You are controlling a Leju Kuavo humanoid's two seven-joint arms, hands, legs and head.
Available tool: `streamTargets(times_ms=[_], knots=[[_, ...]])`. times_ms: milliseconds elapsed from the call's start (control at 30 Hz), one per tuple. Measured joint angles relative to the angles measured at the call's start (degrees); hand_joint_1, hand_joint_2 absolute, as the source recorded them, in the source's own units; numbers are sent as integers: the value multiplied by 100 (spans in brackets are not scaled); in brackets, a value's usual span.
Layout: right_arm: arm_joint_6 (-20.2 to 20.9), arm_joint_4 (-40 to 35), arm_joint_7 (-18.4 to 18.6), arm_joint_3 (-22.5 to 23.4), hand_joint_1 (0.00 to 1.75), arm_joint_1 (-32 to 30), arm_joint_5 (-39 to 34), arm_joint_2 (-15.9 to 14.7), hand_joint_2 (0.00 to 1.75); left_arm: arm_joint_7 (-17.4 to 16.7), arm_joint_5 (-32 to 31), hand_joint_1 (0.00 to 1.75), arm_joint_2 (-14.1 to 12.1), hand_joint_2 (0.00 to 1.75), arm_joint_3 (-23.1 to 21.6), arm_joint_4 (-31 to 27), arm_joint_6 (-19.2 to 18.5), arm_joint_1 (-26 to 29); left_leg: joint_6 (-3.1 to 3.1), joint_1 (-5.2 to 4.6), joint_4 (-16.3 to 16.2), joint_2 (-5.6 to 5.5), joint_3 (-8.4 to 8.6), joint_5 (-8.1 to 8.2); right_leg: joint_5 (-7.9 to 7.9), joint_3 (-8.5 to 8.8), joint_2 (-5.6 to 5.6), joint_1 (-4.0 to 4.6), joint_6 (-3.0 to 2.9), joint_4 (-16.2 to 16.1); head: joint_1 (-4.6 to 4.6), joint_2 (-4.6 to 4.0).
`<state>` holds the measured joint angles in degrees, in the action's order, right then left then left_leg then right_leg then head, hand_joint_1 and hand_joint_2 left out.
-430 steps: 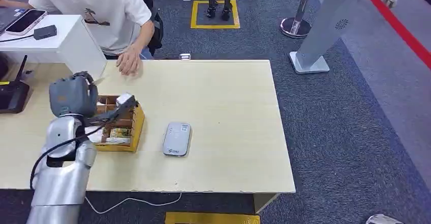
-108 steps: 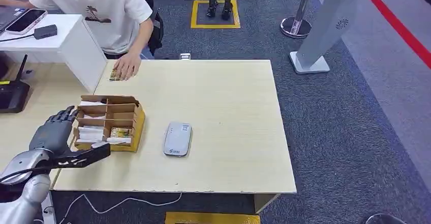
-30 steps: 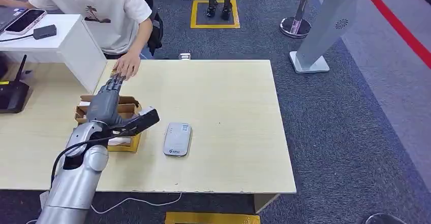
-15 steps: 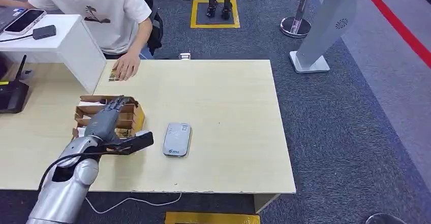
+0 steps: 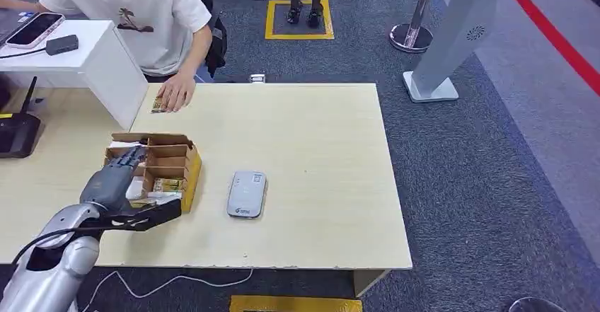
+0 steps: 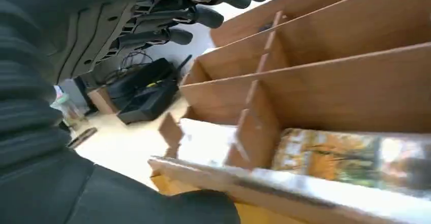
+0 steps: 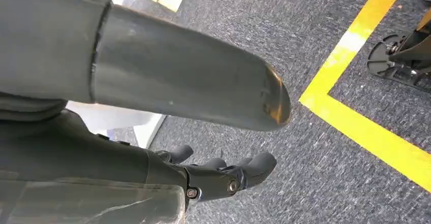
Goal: Pass the card to the sensor for recognition and then transmit it.
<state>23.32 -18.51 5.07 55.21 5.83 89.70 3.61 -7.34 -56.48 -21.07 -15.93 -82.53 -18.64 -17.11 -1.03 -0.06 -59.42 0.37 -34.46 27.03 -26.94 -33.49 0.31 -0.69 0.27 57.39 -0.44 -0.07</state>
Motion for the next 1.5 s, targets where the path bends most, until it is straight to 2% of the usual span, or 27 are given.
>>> streamTargets(times_ms=[267, 667, 700, 733, 1500], knots=[[2, 0, -31, 33, 0, 4, 0, 0, 0, 0, 39, 0, -231, 175, 2, -295, 0, 322, 0, 0, 0, -3, -1, 0, -1, 1, -4, 0, 0, 0, 0, 0], [0, 0, -31, 39, 0, 4, 0, 0, 0, 0, 42, 0, -293, 175, 4, -402, 2, 390, 0, 0, 0, -3, 0, 0, -1, 2, -4, 0, 0, 0, 0, 0], [0, 0, -31, 39, 0, 4, 0, 0, 0, 0, 44, 72, -293, 175, 4, -404, 4, 390, 0, 0, 0, -3, 0, 0, -1, 2, -4, 0, 0, 0, 2, 0], [2, 0, -31, 39, 0, 4, 0, 0, 0, 0, 46, 175, -295, 175, 4, -408, 7, 391, 0, 0, 0, -3, 0, 0, -1, 2, -4, 0, 0, 0, 0, 0], [2, 4, -81, 39, 0, 5, 0, 2, 0, 0, 96, 175, -144, 175, 153, -415, 173, 414, 0, 0, 0, -3, 0, 0, -1, 2, -4, 0, 0, 0, 0, 0]])
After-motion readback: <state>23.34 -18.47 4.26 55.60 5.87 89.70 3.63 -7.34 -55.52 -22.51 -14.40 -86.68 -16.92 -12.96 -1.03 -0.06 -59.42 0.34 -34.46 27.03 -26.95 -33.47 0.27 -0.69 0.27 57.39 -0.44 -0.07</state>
